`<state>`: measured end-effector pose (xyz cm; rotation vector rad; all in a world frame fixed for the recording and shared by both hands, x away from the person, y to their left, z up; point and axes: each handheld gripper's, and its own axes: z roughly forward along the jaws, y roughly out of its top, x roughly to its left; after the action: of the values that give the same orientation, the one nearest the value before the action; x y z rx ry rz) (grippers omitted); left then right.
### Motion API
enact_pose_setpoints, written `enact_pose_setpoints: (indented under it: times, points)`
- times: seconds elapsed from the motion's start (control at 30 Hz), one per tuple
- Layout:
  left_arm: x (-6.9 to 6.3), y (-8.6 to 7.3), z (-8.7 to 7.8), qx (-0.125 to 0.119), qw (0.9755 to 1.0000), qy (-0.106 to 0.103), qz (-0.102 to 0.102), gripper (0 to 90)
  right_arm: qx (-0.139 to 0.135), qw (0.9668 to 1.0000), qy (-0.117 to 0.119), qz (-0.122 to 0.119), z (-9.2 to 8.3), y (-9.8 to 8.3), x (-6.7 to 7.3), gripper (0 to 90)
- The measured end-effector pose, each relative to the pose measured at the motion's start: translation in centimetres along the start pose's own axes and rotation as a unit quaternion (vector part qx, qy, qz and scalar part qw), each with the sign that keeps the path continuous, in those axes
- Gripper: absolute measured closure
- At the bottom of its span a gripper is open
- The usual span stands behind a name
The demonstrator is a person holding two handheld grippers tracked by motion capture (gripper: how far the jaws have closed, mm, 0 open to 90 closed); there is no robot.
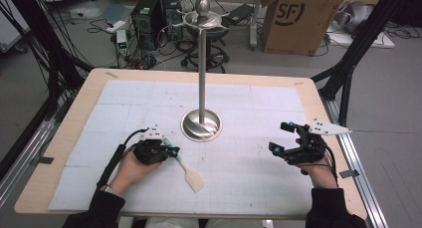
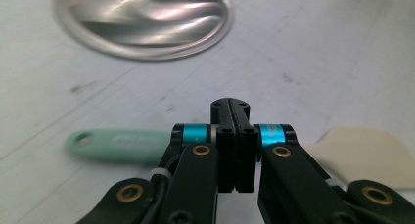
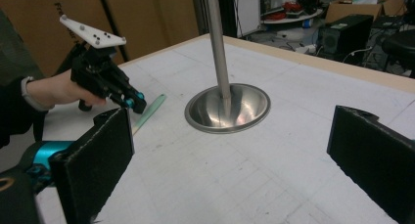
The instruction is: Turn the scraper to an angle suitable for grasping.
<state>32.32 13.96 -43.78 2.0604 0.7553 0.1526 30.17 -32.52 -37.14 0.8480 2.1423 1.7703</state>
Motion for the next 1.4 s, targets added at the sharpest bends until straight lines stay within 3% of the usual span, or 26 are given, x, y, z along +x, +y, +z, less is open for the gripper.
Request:
enact_pose_setpoints:
  times: [0.2,0.43,0.53,0.63,0.73,0.97,1.07,1.23,1.3,1.4]
  points:
    - [-2.2,0.5,2.5,0.029,0.9990,-0.022,0.026,89.7,0.000,1.0000,-0.004,0.000,-0.2,-0.1,-0.1,2.4]
    - [-3.0,0.4,3.1,0.037,0.9975,-0.040,0.046,89.8,0.006,1.0000,-0.004,-0.001,0.0,-0.2,-0.1,2.4]
    - [-3.2,0.3,2.9,0.045,0.9961,-0.047,0.060,89.9,0.009,0.9999,-0.009,0.001,0.0,-0.3,-0.1,2.4]
    - [-3.2,0.0,2.2,0.060,0.9934,-0.068,0.071,89.9,0.012,0.9999,-0.009,-0.002,0.1,-0.3,0.0,2.4]
    - [-3.2,-0.3,1.9,0.057,0.9928,-0.080,0.069,90.0,0.016,0.9998,-0.009,-0.001,0.1,-0.4,0.1,2.4]
    - [-3.1,-1.4,0.4,0.074,0.9872,-0.121,0.074,90.0,0.017,0.9998,-0.008,0.000,0.1,-0.4,-0.1,2.4]
    - [-3.2,-2.0,-0.7,0.083,0.9850,-0.127,0.082,90.0,0.020,0.9998,-0.008,0.002,0.2,-0.4,-0.1,2.4]
    - [-2.8,-2.7,-1.6,0.075,0.9871,-0.127,0.063,90.0,0.018,0.9998,-0.011,-0.003,0.3,-0.4,-0.1,2.4]
    - [-2.6,-2.6,-2.0,0.065,0.9901,-0.106,0.066,90.0,0.017,0.9998,-0.011,-0.003,0.3,-0.3,-0.1,2.4]
    - [-1.3,-2.4,-3.3,0.044,0.9960,-0.063,0.046,90.0,0.016,0.9998,-0.011,-0.003,0.3,-0.3,-0.1,2.4]
